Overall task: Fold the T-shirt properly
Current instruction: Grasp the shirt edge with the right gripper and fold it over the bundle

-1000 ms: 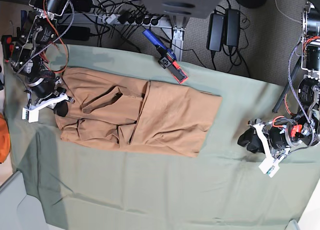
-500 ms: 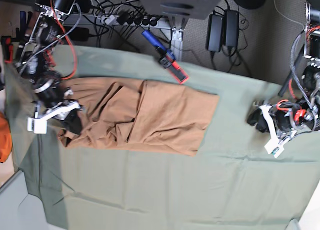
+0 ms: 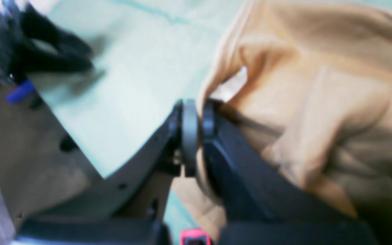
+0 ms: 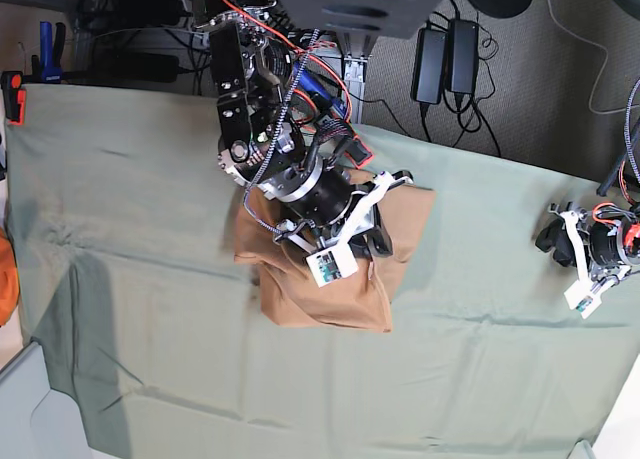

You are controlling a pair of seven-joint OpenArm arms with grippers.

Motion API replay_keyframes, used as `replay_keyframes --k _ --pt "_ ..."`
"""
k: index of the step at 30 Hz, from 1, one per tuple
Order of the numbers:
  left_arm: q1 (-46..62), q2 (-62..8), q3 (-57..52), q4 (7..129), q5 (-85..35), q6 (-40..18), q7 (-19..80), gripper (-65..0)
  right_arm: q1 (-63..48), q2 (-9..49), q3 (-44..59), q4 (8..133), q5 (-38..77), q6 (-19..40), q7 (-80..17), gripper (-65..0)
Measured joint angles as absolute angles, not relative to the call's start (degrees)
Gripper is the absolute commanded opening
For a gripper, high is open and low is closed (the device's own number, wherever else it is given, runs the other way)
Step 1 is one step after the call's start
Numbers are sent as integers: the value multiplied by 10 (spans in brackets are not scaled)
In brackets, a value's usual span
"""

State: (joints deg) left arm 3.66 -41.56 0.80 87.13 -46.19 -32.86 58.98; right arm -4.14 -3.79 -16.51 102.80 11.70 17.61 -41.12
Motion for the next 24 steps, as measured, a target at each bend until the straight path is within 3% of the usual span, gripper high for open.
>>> replay_keyframes --k 9,10,12,14,18,24 --pt "37 -416 8 872 -470 -329 594 -347 -43 -38 -190 997 115 176 -412 -650" --pt "37 -416 8 872 -470 -329 594 -347 -43 -39 -190 997 115 176 -412 -597" --pt "37 -416 8 872 -470 -329 594 -347 -43 -41 -195 997 123 176 -412 -418" --pt "37 -416 8 872 -470 -329 594 -347 -43 -42 -206 997 127 176 -412 -323" --pt "37 -416 8 872 -470 -329 593 -347 -43 -43 -230 1011 130 176 -413 -321" --pt "37 -416 -1 872 -472 -331 596 -347 -41 -45 -223 1132 92 176 -413 -323"
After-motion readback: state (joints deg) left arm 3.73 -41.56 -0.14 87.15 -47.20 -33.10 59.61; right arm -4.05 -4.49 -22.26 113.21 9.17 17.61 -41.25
